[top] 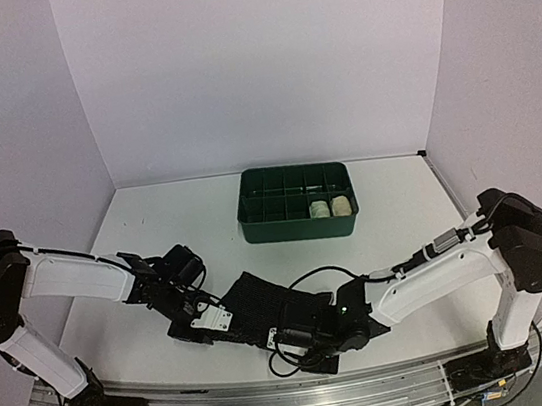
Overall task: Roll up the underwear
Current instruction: Fold the underwear at the center of the board.
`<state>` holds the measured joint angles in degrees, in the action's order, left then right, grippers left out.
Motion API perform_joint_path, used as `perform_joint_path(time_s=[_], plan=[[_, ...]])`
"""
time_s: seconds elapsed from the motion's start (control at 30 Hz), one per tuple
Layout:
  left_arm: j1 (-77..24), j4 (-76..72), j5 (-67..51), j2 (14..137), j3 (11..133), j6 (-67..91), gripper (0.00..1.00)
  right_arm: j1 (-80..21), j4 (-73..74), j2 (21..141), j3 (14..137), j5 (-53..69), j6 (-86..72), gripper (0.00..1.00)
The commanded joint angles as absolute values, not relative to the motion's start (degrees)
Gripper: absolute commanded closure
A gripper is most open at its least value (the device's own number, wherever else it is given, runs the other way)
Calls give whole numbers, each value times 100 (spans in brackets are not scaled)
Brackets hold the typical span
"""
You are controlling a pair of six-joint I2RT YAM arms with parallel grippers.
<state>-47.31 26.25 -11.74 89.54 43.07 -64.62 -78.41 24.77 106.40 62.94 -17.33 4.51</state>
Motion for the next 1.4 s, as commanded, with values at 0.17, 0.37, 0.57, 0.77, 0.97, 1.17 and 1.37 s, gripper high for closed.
perform_joint_path(time_s=[0.17, 0.37, 0.57, 0.77, 0.97, 1.17, 1.37], plan=[[-4721, 2333, -382, 8907, 4015, -6419, 95, -7840, 2593, 10564, 6190, -1810, 186, 100], [-4706, 3671, -661, 8524, 4598, -6043, 100, -7840, 2583, 10225, 6265, -1322, 28, 100], [-4702, 5490, -1025, 8190, 4903, -5904, 100, -7839, 2437, 9932, 6320, -261, -261, 100], [-4700, 7012, -1778, 8123, 5212, -5984, 100, -7574, 2137, 9676, 6099, 1325, -886, 100], [-4569, 7446, -2134, 8650, 5921, -5935, 100, -6903, 1863, 9761, 6144, 2289, -1444, 100], [-4051, 7273, -2227, 9377, 6519, -5935, 100, -6120, 1848, 10230, 6345, 3044, -2012, 100], [-3771, 7171, -2106, 9468, 6699, -5985, 100, -6031, 1881, 10469, 6385, 3271, -2502, 100]])
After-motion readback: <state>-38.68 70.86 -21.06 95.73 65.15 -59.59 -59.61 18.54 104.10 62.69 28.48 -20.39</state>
